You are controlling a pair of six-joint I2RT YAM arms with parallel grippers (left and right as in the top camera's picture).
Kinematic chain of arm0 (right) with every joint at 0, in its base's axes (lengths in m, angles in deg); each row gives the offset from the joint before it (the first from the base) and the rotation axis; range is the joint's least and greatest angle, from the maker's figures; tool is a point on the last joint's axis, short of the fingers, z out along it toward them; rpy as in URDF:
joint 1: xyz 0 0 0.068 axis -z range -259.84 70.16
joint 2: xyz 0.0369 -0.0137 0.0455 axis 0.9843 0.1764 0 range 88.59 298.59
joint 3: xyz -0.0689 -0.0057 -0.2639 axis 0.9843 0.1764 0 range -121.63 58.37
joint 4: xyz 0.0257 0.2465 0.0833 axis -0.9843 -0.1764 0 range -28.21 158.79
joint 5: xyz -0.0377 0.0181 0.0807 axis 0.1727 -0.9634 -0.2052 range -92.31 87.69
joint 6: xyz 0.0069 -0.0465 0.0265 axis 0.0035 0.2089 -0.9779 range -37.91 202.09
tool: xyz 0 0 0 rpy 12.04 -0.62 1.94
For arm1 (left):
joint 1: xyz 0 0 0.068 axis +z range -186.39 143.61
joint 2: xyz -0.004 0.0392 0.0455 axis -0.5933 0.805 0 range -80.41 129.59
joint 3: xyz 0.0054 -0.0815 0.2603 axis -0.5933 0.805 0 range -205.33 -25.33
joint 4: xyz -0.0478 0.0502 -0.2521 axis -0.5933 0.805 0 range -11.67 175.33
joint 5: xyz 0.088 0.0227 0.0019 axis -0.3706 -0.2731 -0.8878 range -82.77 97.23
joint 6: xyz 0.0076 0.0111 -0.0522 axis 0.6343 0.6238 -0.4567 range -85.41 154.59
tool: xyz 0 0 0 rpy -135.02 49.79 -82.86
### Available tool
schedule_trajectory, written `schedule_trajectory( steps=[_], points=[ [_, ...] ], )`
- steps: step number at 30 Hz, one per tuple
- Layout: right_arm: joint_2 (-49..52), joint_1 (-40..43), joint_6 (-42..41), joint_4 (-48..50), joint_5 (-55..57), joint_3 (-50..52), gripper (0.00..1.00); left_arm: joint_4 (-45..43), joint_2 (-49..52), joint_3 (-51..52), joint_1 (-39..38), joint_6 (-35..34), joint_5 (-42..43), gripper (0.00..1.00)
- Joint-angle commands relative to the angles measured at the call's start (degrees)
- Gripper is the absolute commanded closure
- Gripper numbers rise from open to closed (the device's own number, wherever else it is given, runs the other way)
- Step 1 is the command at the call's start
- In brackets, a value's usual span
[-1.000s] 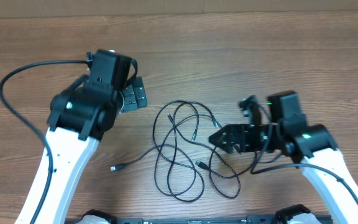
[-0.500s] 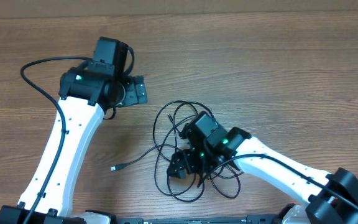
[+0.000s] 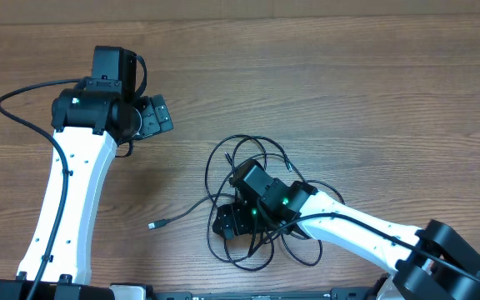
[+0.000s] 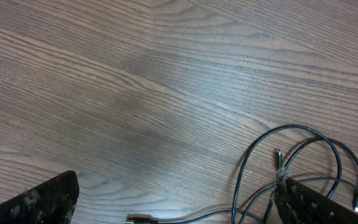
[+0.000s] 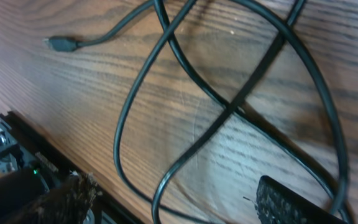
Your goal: Untangle cables
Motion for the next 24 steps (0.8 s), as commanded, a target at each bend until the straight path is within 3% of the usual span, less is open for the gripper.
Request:
schedule_trajectory(
  steps=[1, 6, 8, 10, 15, 24],
  points=[
    [2.75, -0.35, -1.7, 1.66, -0.72, 0.31, 0.18, -0.24, 0.2, -0.57, 0.2, 1.29, 0.24, 0.01],
    [6.29, -0.35, -1.7, 2.51, -2.21, 0.31, 0.27, -0.22, 0.2, -0.57, 0.2, 1.27, 0.24, 0.0],
    [7.93, -0.35, -3.02, 3.34, -2.25, 0.31, 0.43, -0.24, 0.2, -0.57, 0.2, 1.27, 0.24, 0.0],
    [8.72, -0.35, -2.99, 4.52, -3.43, 0.31, 0.53, -0.24, 0.2, -0.57, 0.2, 1.27, 0.24, 0.0],
    [9.66, -0.35, -3.19, 5.62, -5.44, 0.31, 0.96, -0.24, 0.2, -0.57, 0.2, 1.27, 0.24, 0.0],
    [4.17, -0.11, -1.03, 1.55, -8.66, -2.95, 0.96, -0.24, 0.2, -0.57, 0.2, 1.29, 0.24, 0.0]
  ],
)
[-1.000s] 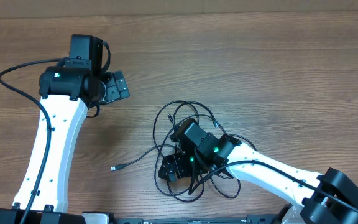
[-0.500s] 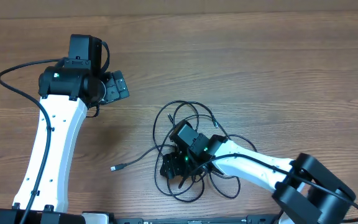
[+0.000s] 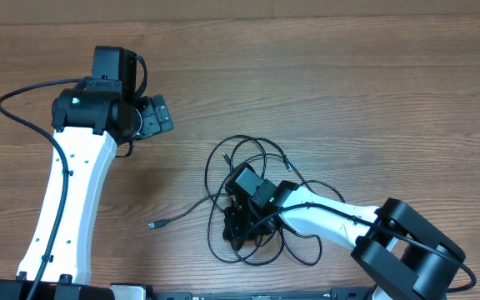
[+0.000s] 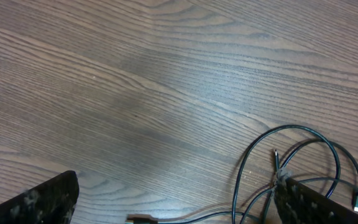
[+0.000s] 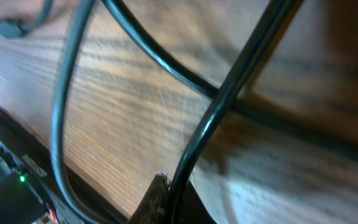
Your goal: Untangle cables
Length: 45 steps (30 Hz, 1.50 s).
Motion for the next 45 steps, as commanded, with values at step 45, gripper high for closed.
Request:
schedule_trajectory(
  steps=[45],
  points=[
    [-33.57, 52.74, 23.04, -18.64, 58.95, -59.06, 0.96, -0.22, 0.2, -0.57, 0.2, 1.27, 0.24, 0.0]
  ],
)
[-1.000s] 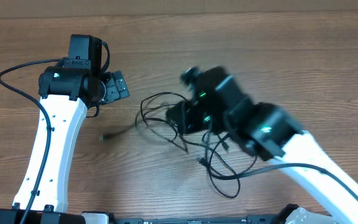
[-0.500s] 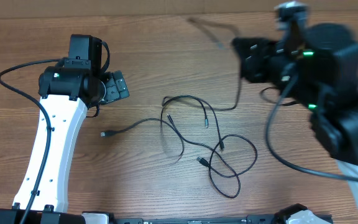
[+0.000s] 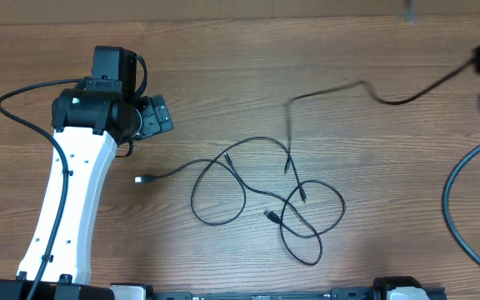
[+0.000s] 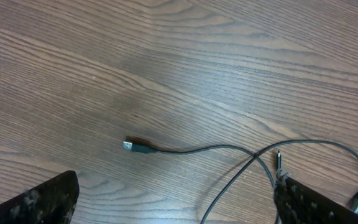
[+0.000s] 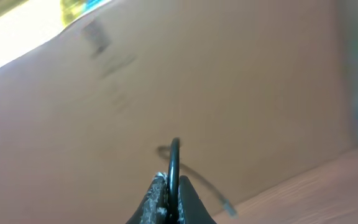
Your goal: Untangle cables
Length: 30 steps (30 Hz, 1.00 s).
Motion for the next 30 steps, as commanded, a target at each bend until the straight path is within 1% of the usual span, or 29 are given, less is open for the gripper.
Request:
schedule_trajectory(
  steps=[1, 3, 6, 7, 13, 17, 19, 22, 25, 27, 30],
  points=[
    [1.16, 3.74, 6.43, 2.82, 19.96, -1.25, 0.96, -0.24, 0.2, -0.57, 0.17, 1.29, 0.24, 0.0],
    [1.9, 5.66, 9.46, 5.22, 23.45, -1.25, 0.96, -0.24, 0.2, -0.57, 0.2, 1.27, 0.24, 0.0],
    [3.65, 10.51, 16.74, 11.45, 27.96, -1.25, 0.96, -0.24, 0.2, -0.57, 0.17, 1.27, 0.24, 0.0],
    [3.98, 11.69, 17.38, 12.33, 28.55, -1.25, 0.96, -0.24, 0.2, -0.57, 0.17, 1.27, 0.24, 0.0],
    [6.19, 22.1, 17.35, 15.28, 29.05, -1.25, 0.96, -0.22, 0.2, -0.57, 0.2, 1.27, 0.24, 0.0],
    [6.97, 28.46, 17.35, 22.05, 29.05, -1.25, 0.96, -0.24, 0.2, -0.57, 0.2, 1.29, 0.24, 0.01],
    [6.97, 31.85, 17.35, 27.12, 29.0, -1.25, 0.96, -0.24, 0.2, -0.57, 0.17, 1.29, 0.24, 0.0],
    [7.02, 32.92, 17.44, 31.34, 28.11, -1.25, 0.96, -0.24, 0.2, -0.57, 0.2, 1.29, 0.24, 0.0],
    [7.23, 32.87, 22.88, 37.05, 25.53, -1.25, 0.96, -0.24, 0.2, -0.57, 0.17, 1.27, 0.24, 0.0],
    [7.23, 32.89, 23.56, 37.68, 24.85, -1.25, 0.96, -0.24, 0.2, -0.57, 0.17, 1.27, 0.24, 0.0],
    [8.0, 32.89, 23.56, 34.77, 24.92, -1.2, 0.96, -0.24, 0.2, -0.57, 0.2, 1.27, 0.24, 0.0]
  ],
)
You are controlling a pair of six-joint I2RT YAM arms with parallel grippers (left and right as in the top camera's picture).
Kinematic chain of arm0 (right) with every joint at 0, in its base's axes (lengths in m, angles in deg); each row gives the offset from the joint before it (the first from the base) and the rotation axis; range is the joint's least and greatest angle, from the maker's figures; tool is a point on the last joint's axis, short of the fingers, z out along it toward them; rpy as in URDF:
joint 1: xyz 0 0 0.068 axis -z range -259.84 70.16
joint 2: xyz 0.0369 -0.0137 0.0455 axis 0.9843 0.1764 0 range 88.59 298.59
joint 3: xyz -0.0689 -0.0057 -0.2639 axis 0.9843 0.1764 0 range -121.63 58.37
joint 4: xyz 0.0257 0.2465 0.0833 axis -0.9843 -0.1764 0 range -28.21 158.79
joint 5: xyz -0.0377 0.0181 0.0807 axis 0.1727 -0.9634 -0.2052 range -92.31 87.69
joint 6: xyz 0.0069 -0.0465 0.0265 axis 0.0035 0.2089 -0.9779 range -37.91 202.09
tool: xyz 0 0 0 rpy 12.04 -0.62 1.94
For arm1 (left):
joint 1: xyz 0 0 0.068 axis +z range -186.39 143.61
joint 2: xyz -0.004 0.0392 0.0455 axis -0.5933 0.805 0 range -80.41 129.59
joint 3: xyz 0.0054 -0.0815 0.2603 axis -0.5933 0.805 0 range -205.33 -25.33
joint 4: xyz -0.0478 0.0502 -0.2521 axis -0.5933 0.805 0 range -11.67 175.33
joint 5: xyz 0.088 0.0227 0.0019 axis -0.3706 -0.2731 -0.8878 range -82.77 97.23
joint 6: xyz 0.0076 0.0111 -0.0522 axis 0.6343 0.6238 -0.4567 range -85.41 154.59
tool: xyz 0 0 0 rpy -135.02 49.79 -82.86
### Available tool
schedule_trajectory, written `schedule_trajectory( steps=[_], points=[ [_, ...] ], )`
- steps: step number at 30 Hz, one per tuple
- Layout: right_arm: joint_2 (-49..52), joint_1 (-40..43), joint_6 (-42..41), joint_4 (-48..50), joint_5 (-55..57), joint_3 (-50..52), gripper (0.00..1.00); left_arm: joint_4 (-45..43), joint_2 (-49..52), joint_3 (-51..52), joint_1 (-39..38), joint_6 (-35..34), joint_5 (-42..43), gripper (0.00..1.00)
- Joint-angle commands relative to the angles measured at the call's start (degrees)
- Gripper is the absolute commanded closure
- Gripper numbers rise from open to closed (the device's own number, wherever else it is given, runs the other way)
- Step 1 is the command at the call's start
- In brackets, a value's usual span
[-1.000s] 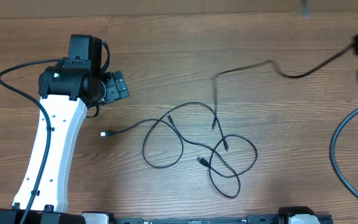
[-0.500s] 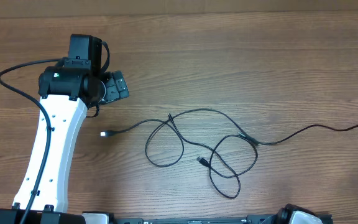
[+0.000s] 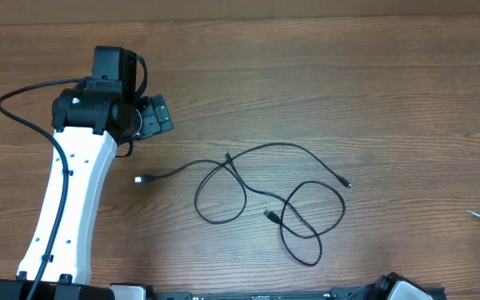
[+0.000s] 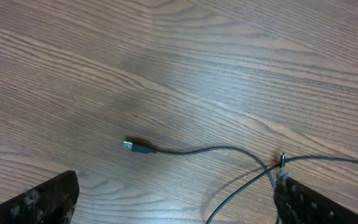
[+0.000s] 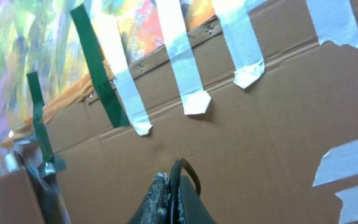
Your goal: Untangle cables
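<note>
Thin black cables (image 3: 261,196) lie in loose overlapping loops at the table's middle. One ends in a USB plug (image 3: 138,179) on the left, also seen in the left wrist view as the plug (image 4: 131,146). Another end (image 3: 347,183) points right. My left gripper (image 3: 158,117) hovers up and left of them, open (image 4: 176,185), with nothing between its fingers (image 4: 39,198). My right gripper (image 5: 178,186) is shut on a black cable (image 5: 180,171) and faces a cardboard wall; it is outside the overhead view.
A wooden table (image 3: 373,100) carries the cables. A thin cable tip shows at the right edge. Brown cardboard (image 5: 278,112) with white and green tape strips stands beyond the table. My left arm (image 3: 69,192) runs along the left side.
My right gripper has left the overhead view, its cable still pinched. The strand stretched to the upper right is gone from the table. The remaining loops have settled, one end now pointing right.
My right gripper first hung open over a dense tangle. Then it was down in the pile with a cable between its fingers. Later it was at the far right edge with that cable drawn out and the pile spread. Now the cable is away from the loops. The left arm stayed still.
</note>
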Motion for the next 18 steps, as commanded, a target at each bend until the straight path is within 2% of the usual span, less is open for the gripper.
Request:
schedule_trajectory(
  steps=[1, 11, 18],
  points=[
    [0.96, 0.17, 2.05, -2.95, -1.36, -1.2, 0.96, -0.22, 0.2, -0.57, 0.2, 1.27, 0.22, 0.0],
    [11.5, 3.76, 0.61, -18.8, -1.07, -1.14, 0.96, -0.2, 0.2, -0.57, 0.2, 1.27, 0.22, 0.0],
    [13.66, 10.71, -13.66, -29.44, -2.6, -1.09, 0.96, -0.22, 0.2, -0.57, 0.17, 1.29, 0.22, 0.0]
  ],
)
